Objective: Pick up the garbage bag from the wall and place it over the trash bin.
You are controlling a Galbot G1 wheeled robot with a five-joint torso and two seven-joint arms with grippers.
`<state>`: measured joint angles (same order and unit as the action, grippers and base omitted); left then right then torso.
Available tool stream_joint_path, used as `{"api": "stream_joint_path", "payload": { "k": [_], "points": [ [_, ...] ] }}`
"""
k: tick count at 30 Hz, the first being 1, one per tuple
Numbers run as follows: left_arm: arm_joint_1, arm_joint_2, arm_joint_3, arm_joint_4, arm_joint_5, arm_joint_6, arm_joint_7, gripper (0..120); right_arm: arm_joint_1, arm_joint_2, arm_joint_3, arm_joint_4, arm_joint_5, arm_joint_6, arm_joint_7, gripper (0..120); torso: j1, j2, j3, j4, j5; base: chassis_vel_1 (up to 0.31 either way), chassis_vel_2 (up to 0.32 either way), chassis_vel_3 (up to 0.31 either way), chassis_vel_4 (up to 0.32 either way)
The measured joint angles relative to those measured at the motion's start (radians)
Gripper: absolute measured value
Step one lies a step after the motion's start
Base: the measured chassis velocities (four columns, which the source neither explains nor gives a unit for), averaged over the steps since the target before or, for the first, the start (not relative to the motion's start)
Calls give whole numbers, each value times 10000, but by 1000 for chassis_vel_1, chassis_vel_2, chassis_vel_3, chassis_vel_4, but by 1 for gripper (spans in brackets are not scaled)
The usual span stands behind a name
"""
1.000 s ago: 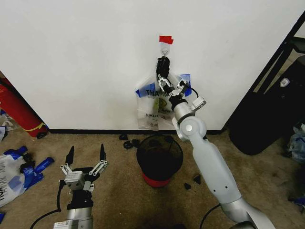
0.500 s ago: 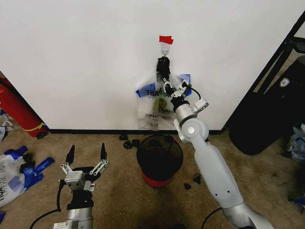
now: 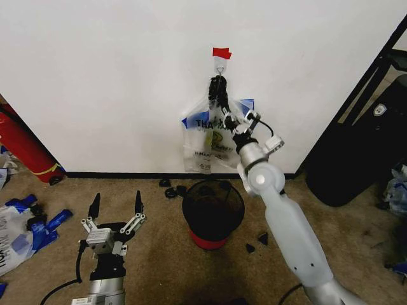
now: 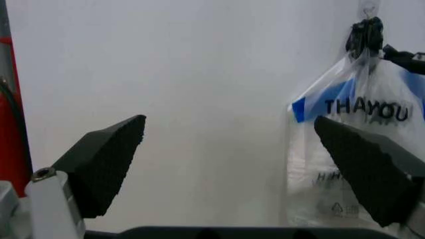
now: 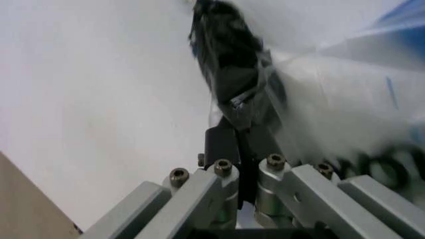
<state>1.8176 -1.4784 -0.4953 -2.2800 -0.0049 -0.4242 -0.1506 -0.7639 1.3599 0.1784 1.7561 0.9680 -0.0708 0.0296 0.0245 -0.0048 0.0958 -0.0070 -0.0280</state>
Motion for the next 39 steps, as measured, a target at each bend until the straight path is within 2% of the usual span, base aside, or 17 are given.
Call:
{"api": "stream_joint_path", "payload": {
  "k": [12, 18, 39],
  "points": [
    [-25, 3, 296, 156, 147, -67, -1, 100, -2440, -525, 31, 1609, -1783, 464, -480, 0, 0, 0, -1, 1, 0, 0, 0, 0, 0],
    [-38, -14, 557, 220, 289, -94, -1, 100, -3847, -721, 313, 2269, -2611, 1030, -848, 0, 0, 0, -1, 0, 1, 0, 0, 0, 0],
    [-115, 24, 734, 329, 321, -148, -7, 100, -6526, -516, 619, 2726, -4532, 2435, -1185, 0, 0, 1, 0, 1, 0, 0, 0, 0, 0]
  ]
}}
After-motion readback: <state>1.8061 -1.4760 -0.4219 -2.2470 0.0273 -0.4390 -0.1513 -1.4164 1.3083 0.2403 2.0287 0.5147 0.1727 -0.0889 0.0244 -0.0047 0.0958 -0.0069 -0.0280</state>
